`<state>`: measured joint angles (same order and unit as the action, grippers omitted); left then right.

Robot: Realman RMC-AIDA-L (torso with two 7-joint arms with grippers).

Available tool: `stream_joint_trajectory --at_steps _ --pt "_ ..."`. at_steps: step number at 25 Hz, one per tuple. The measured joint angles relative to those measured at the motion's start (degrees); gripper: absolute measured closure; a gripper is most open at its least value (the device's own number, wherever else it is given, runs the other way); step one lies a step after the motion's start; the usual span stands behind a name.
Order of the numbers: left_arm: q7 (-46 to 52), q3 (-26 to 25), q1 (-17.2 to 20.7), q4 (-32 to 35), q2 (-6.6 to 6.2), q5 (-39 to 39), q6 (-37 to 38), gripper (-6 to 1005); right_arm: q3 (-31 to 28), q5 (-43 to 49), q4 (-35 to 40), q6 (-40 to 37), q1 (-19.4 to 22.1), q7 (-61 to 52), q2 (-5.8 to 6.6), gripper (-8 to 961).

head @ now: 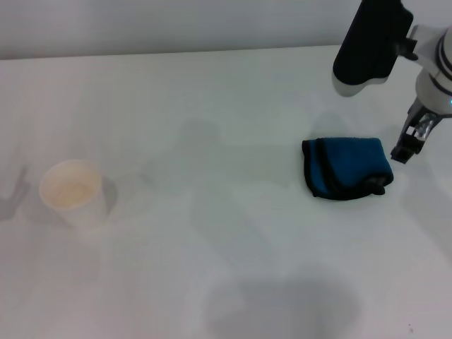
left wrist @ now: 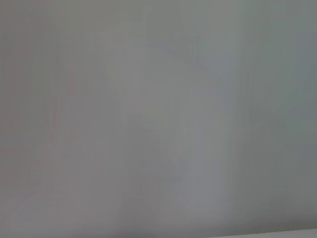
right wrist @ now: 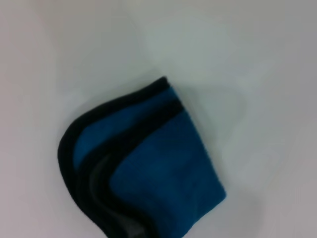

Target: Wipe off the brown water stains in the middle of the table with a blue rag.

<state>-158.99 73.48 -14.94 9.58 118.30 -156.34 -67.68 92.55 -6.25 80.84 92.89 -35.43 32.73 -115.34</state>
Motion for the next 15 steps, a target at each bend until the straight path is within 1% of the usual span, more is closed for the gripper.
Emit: stream_joint_trajectory --at_steps 3,6,8,10,15 --pt "0.0 0.0 0.0 0.01 -0.06 -0.02 0.0 123 -0.03 0.02 2.85 -0.4 1.27 0.01 0.03 159" --pt "0.0 0.0 -0.01 0.17 -0.09 -0.01 0.0 122 -1.37 -0.5 6.5 -2.56 3.15 0.14 -0.02 162" --pt "0.0 0.0 -0.01 0.23 -0.09 -0.02 0.0 122 -3.19 -1.75 9.26 -5.44 4.91 0.17 -0.11 163" --pt "0.0 0.0 -0.01 0.25 -0.09 -0.04 0.0 122 -5.56 -4.64 12.11 -9.89 7.28 0.17 -0.07 163" --pt "0.0 0.0 -0.01 0.33 -0.09 -0.11 0.0 122 -9.45 -10.42 14.66 -18.73 11.53 0.92 0.07 165"
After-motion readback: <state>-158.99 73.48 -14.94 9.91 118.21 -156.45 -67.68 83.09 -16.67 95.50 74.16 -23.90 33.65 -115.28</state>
